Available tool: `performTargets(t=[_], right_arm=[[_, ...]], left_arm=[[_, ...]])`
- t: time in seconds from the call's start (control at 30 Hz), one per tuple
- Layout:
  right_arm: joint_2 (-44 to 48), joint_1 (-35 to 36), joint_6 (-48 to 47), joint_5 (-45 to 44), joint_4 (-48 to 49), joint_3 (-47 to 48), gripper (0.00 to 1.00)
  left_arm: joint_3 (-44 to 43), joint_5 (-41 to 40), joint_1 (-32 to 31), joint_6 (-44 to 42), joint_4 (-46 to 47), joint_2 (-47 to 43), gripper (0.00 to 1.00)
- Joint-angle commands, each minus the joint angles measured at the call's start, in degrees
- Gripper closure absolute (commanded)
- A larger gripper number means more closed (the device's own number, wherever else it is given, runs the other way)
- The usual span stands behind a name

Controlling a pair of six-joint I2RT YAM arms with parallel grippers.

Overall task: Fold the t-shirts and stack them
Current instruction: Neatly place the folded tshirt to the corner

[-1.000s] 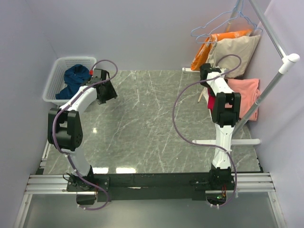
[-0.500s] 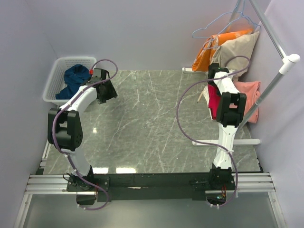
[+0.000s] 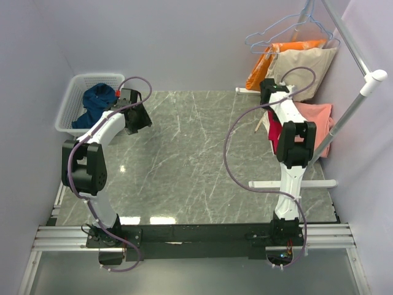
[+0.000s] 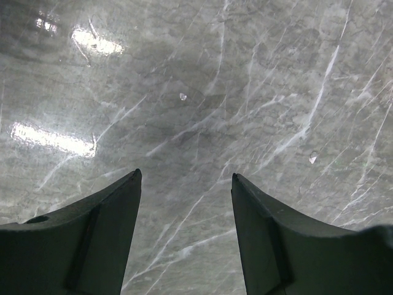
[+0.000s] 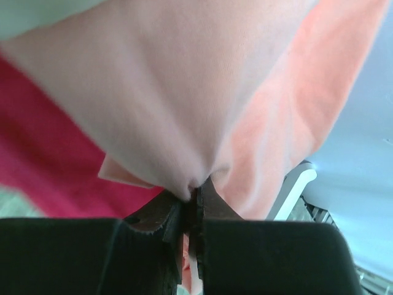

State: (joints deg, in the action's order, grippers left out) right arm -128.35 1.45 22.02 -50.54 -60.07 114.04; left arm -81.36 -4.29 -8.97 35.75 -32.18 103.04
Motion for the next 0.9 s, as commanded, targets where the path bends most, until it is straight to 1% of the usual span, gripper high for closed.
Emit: performTargets(t=[0.0,0.07,0.17,0.3,0.33,0.37,0.4,0.43,0.5,0.53,0.67,0.73,0.87], right_arm=[[4.0,2.3,-0.5,-0.2,0.7,-1.0,1.0],[3.5,3.0,-0.1,-0.3,-0.4,-0.9,1.0],[3.0,3.2,-2.2,0.0,2.6,-3.2,1.0],[-1.8,3.0,0.8,-0.8,-3.0,0.1,1.0],[-2.9,3.1,2.2,-1.0,-3.8,1.0,0.84],[-3.0,3.0,3.1,-1.2,-4.3,1.4,0.7],[-2.5,3.1,4.6,-1.8,-5.0,1.5,0.6],[-1.9,3.1,5.4,-2.8,-5.1,1.4,0.43],[-0.2,3.2,6.6,-3.8,-4.5,1.0,0.33],[2.0,3.1,7.2,-4.0,-4.2,1.1,0.3],[8.9,3.7,6.9,-5.0,-0.7,0.7,0.27],[12.6,4.8,5.2,-5.2,2.1,0.7,0.27],[16.6,7.4,1.8,-4.7,4.9,1.4,0.27]], left_arm=[[-0.6,0.9,0.2,0.7,0.9,-1.4,0.34],[-0.5,0.8,0.1,0.7,0.9,-1.7,0.34],[-0.1,0.7,0.1,0.8,0.9,-2.1,0.34],[-0.5,0.8,0.1,0.7,0.4,-2.5,0.34],[-0.6,0.6,0.1,0.6,0.3,-2.7,0.34],[-0.6,0.7,0.1,0.5,0.4,-2.8,0.34],[-0.6,0.7,0.1,0.2,0.4,-2.8,0.34],[-0.8,0.6,0.1,0.1,0.1,-2.8,0.34],[-0.9,0.4,0.1,-0.2,0.1,-2.9,0.34],[-1.0,0.3,0.1,-0.3,0.0,-2.9,0.34],[-0.6,0.3,0.1,-0.9,0.8,-3.6,0.33],[0.0,0.3,0.1,-1.1,1.3,-4.3,0.33],[1.7,0.4,0.1,-1.9,2.8,-6.4,0.31]])
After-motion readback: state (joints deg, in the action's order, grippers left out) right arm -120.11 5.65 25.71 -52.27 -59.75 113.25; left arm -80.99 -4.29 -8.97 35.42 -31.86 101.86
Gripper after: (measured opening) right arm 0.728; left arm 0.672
